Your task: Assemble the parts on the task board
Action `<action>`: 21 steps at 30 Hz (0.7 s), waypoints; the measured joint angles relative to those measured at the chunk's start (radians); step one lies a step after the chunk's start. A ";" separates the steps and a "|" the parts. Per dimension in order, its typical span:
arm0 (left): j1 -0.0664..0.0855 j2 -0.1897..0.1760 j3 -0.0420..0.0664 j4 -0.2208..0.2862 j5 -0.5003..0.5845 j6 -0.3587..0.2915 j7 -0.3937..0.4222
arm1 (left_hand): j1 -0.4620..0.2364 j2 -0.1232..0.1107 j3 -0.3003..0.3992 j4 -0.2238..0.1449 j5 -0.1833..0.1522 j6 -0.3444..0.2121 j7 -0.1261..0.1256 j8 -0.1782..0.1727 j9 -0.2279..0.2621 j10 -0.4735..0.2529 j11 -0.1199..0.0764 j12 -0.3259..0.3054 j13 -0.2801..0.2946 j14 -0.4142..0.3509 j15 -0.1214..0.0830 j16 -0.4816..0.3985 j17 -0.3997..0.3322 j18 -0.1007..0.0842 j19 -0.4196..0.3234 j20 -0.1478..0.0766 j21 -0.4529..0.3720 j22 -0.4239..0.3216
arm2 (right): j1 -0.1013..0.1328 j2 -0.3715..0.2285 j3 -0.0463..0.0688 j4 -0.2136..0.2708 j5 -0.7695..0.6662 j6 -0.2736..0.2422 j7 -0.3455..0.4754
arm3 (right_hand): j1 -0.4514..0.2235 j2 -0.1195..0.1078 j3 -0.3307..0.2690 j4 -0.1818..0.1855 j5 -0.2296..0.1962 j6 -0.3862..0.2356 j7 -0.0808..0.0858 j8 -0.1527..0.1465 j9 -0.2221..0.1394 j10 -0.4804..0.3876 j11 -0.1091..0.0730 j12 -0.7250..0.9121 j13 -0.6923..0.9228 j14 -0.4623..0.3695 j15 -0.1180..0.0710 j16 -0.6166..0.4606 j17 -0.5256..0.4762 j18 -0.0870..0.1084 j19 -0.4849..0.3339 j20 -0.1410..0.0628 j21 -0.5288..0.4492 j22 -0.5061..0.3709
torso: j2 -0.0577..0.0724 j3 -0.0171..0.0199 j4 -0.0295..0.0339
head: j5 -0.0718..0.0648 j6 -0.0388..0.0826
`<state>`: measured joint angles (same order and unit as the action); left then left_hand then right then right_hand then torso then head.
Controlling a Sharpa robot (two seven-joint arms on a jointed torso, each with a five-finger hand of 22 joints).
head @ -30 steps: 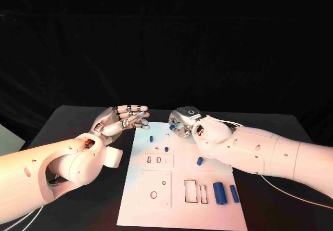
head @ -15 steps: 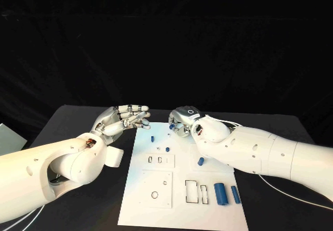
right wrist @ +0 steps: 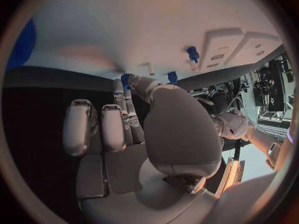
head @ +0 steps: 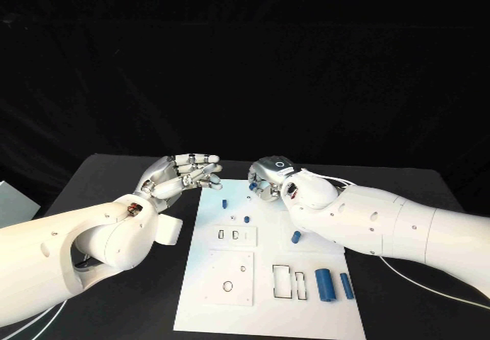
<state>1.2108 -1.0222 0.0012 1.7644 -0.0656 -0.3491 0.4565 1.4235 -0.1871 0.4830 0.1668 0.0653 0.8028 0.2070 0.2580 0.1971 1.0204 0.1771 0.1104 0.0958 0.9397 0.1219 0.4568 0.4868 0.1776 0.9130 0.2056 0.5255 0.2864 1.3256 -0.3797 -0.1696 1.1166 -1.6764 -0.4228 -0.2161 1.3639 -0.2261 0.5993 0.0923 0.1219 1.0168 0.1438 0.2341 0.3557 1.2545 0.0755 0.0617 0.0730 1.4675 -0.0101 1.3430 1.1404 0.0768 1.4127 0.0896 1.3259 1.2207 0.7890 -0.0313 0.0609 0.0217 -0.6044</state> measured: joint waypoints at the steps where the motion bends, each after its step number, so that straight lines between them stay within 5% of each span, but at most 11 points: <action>1: 0.000 0.000 0.000 0.000 0.000 0.000 0.000 | 0.000 0.000 0.000 0.000 0.000 0.000 0.000 0.000 0.000 0.000 0.000 0.000 0.000 0.000 0.000 0.000 0.000 0.000 -0.002 0.002 0.002 0.000 | 0.000 0.000 0.000 -0.001 0.000 0.002 0.000 | -0.005 -0.005 0.000 0.000 -0.003 -0.006 0.002 -0.003 0.001 -0.011 0.002 0.000 -0.001 0.000 0.002 0.000 -0.004 0.000 -0.004 0.004 -0.005 -0.005 | 0.000 0.0000 0.0000 | 0.000 0.000; 6: 0.000 0.000 0.000 -0.001 0.000 0.001 -0.001 | 0.000 0.000 0.000 0.000 0.000 0.000 0.000 0.000 0.001 0.000 0.000 0.000 0.000 0.000 0.000 0.000 0.002 0.000 -0.003 0.004 0.004 0.002 | -0.001 0.000 -0.001 -0.004 0.000 0.008 0.001 | -0.033 -0.033 -0.016 0.011 -0.007 -0.054 0.015 -0.031 0.003 -0.116 0.024 0.000 -0.008 -0.001 0.025 -0.020 -0.047 0.000 -0.044 0.018 -0.059 -0.069 | 0.000 0.0007 -0.0006 | 0.000 0.000; 9: 0.000 0.000 0.000 -0.002 0.000 0.001 -0.001 | 0.000 0.000 0.000 0.000 0.000 0.000 0.000 0.000 0.001 0.000 0.000 0.000 0.000 0.000 0.000 0.000 0.002 0.000 -0.003 0.003 0.004 0.002 | -0.002 -0.004 -0.001 0.002 0.000 0.007 0.003 | -0.033 -0.033 -0.084 0.013 -0.002 -0.093 0.013 -0.056 0.000 -0.182 0.029 0.004 -0.008 -0.001 0.025 -0.023 -0.068 0.012 -0.064 0.024 -0.097 -0.110 | 0.000 0.0011 -0.0007 | 0.001 0.001; 21: 0.000 -0.005 0.000 -0.009 0.000 0.003 -0.002 | -0.004 0.004 0.000 0.000 0.000 0.000 0.000 0.000 0.001 0.000 0.000 0.000 0.001 0.000 0.000 0.004 0.001 0.000 -0.003 0.004 0.004 0.003 | -0.001 -0.107 0.001 0.114 0.004 -0.018 0.009 | 0.014 0.003 -0.172 0.028 0.002 -0.096 0.010 -0.068 0.000 -0.217 0.033 0.030 -0.005 -0.005 0.028 -0.043 -0.114 0.016 -0.074 0.027 -0.135 -0.146 | -0.001 0.0027 -0.0058 | -0.005 0.006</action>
<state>1.2109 -1.0275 0.0012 1.7557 -0.0656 -0.3464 0.4542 1.4195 -0.1831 0.4830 0.1668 0.0653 0.8028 0.2070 0.2580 0.1981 1.0204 0.1771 0.1104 0.0966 0.9397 0.1219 0.4607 0.4883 0.1776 0.9096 0.2091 0.5296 0.2892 1.3248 -0.4866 -0.1690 1.2306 -1.6728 -0.4406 -0.2075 1.3774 -0.2233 0.4275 0.1200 0.1240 0.9211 0.1538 0.1658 0.3558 1.0373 0.1084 0.0914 0.0681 1.4629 0.0179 1.3001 1.0262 0.0927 1.3390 0.1165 1.1904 1.0747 0.7882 -0.0286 0.0551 0.0169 -0.5988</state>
